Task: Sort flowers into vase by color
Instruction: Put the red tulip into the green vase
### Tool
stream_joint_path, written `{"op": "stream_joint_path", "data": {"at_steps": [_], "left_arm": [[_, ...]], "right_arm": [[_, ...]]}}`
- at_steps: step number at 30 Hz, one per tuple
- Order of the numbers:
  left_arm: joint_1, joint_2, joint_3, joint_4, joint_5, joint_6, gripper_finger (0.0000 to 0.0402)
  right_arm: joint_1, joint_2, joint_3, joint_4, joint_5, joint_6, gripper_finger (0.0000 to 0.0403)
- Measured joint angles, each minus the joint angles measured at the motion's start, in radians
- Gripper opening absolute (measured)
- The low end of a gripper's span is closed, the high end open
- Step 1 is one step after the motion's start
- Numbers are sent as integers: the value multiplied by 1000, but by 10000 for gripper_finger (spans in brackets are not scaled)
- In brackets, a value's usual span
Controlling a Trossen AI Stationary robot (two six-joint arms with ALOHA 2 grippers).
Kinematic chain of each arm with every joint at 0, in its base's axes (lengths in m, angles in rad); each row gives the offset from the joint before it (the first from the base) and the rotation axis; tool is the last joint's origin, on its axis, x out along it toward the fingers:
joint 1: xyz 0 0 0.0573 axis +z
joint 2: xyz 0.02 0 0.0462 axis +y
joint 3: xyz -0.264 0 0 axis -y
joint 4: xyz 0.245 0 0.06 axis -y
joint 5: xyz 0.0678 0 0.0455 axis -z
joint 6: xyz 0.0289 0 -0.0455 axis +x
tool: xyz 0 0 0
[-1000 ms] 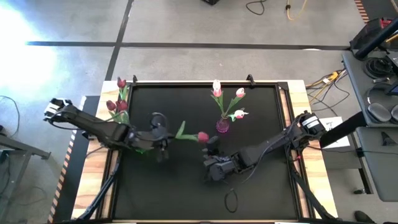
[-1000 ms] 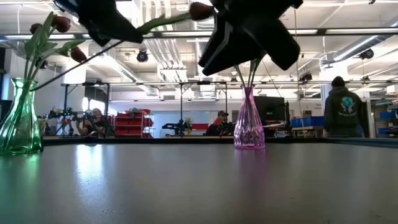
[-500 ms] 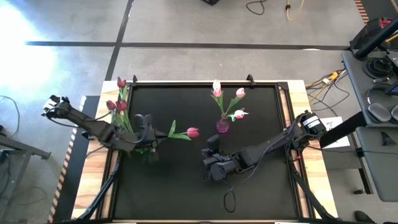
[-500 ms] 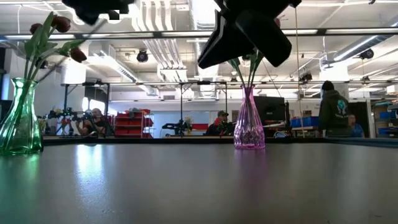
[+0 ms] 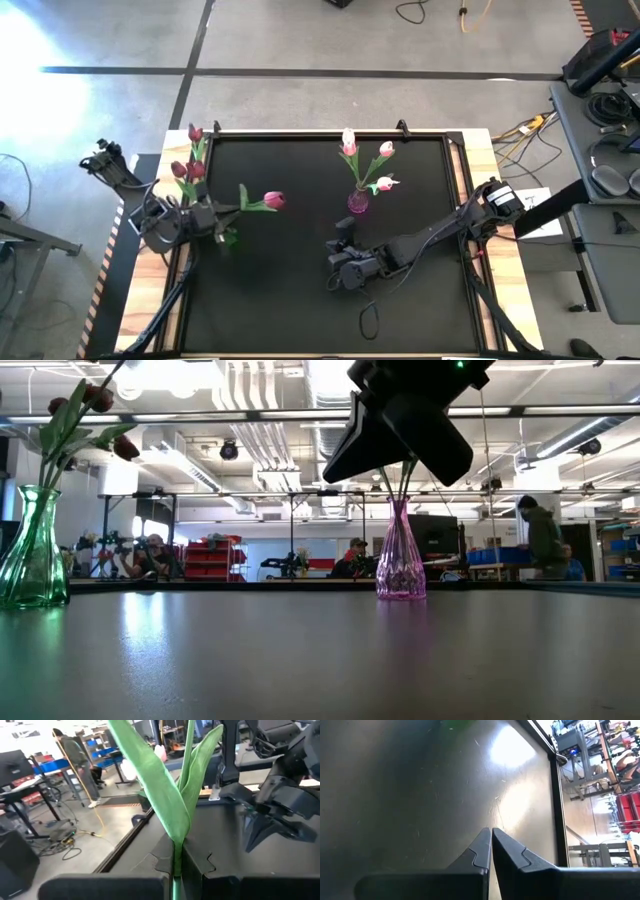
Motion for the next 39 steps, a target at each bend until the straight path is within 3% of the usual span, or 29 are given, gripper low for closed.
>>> {"op": "stream_joint_path", "data": {"at_steps": [14, 25, 39], "left_arm": [[-109, -78, -164, 46, -210, -74, 0], [-224, -84, -200, 47, -401, -126, 10], [-263, -90, -246, 46, -406, -179, 31]], "right_arm": [[0, -13, 0, 20, -2, -26, 9], [0, -16, 0, 20, -14, -25, 9], [0, -16, 0, 20, -16, -25, 9]]}}
